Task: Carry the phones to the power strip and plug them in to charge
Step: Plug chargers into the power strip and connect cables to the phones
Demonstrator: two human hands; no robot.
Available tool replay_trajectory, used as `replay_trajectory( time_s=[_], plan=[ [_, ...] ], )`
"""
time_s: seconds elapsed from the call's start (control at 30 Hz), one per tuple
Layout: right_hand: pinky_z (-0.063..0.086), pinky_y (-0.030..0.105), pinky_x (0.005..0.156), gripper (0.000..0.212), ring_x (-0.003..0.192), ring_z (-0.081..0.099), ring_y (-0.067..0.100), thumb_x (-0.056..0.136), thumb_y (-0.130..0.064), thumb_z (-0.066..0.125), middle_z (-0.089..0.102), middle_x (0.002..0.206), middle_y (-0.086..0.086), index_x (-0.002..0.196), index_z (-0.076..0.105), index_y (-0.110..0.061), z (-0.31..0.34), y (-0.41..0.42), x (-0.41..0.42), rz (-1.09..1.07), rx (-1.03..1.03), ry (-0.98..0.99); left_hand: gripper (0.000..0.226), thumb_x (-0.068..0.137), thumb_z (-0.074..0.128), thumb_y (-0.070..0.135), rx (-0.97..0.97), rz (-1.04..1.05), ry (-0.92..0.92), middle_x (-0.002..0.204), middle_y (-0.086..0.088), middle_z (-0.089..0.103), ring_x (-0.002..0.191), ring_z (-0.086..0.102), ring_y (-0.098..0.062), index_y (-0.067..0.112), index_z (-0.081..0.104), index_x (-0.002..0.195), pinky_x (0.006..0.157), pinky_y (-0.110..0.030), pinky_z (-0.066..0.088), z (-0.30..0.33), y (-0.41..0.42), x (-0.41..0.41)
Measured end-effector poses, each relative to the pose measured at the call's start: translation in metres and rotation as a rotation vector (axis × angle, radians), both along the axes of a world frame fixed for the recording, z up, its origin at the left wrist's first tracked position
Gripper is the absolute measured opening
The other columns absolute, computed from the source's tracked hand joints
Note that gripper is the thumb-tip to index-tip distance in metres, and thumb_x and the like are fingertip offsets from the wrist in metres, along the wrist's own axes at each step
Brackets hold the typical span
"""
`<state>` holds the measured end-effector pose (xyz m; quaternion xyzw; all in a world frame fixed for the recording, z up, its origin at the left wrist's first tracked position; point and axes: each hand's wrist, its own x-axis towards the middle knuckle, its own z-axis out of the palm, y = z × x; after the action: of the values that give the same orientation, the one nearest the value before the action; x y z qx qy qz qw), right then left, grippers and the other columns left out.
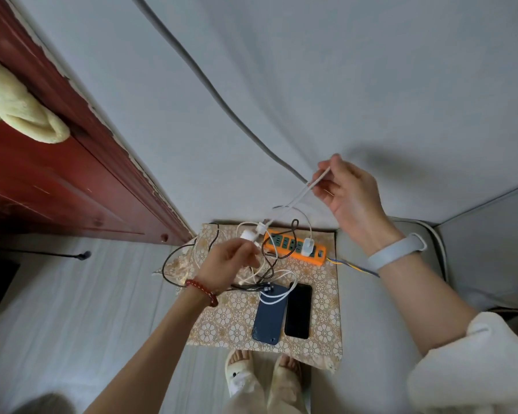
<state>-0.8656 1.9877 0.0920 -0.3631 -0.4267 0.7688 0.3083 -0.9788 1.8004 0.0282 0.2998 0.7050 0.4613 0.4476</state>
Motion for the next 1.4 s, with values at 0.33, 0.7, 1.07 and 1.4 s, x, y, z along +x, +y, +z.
replay_trajectory(
  time_s=[0.33, 0.7, 1.07, 1.4],
  plan=[
    [0.050, 0.028, 0.083, 0.013, 0.079, 0.064, 0.014, 0.087, -0.031, 0.051, 0.068, 0.088, -0.009, 0.096, 0.061, -0.028, -0.105, -0.122, 0.063, 1.096, 0.303, -0.612, 0.025, 0.095, 0.039, 0.017, 0.285, 0.494, -0.916, 0.062, 0.000, 0.063, 0.063, 0.066, -0.016, 0.009, 0.057, 0.080, 0.058, -0.027, 0.057, 0.006, -0.006, -0.001],
    [0.040, 0.033, 0.069, 0.040, 0.085, 0.055, 0.029, 0.093, -0.042, 0.036, 0.060, 0.088, 0.009, 0.081, 0.063, -0.014, -0.168, -0.129, 0.116, 0.822, 0.643, -1.491, 0.021, 0.092, 0.044, 0.009, -0.369, 0.758, -0.517, 0.058, -0.006, 0.049, 0.040, 0.058, -0.013, 0.005, 0.059, 0.077, 0.048, -0.027, 0.056, -0.099, -0.067, 0.035],
    [0.051, 0.036, 0.077, 0.018, 0.083, 0.061, 0.025, 0.092, -0.010, 0.046, 0.055, 0.079, 0.011, 0.076, 0.052, -0.005, -0.218, -0.115, 0.128, -0.385, -0.848, -0.231, 0.014, 0.092, 0.041, 0.001, -0.785, 0.696, -0.402, 0.061, -0.013, 0.050, 0.034, 0.059, -0.014, -0.002, 0.054, 0.092, 0.033, -0.026, 0.051, -0.195, -0.080, 0.071],
    [0.049, 0.025, 0.040, 0.023, 0.033, 0.048, 0.013, 0.097, -0.016, 0.033, 0.048, 0.060, 0.005, 0.117, 0.045, -0.015, -0.255, -0.121, 0.164, 0.152, -0.327, -0.759, 0.052, 0.071, 0.053, -0.002, -0.667, 0.206, 0.764, 0.126, -0.019, 0.046, 0.114, 0.044, -0.037, 0.007, 0.046, 0.122, 0.091, -0.051, 0.037, -0.191, -0.058, 0.105]
  ],
)
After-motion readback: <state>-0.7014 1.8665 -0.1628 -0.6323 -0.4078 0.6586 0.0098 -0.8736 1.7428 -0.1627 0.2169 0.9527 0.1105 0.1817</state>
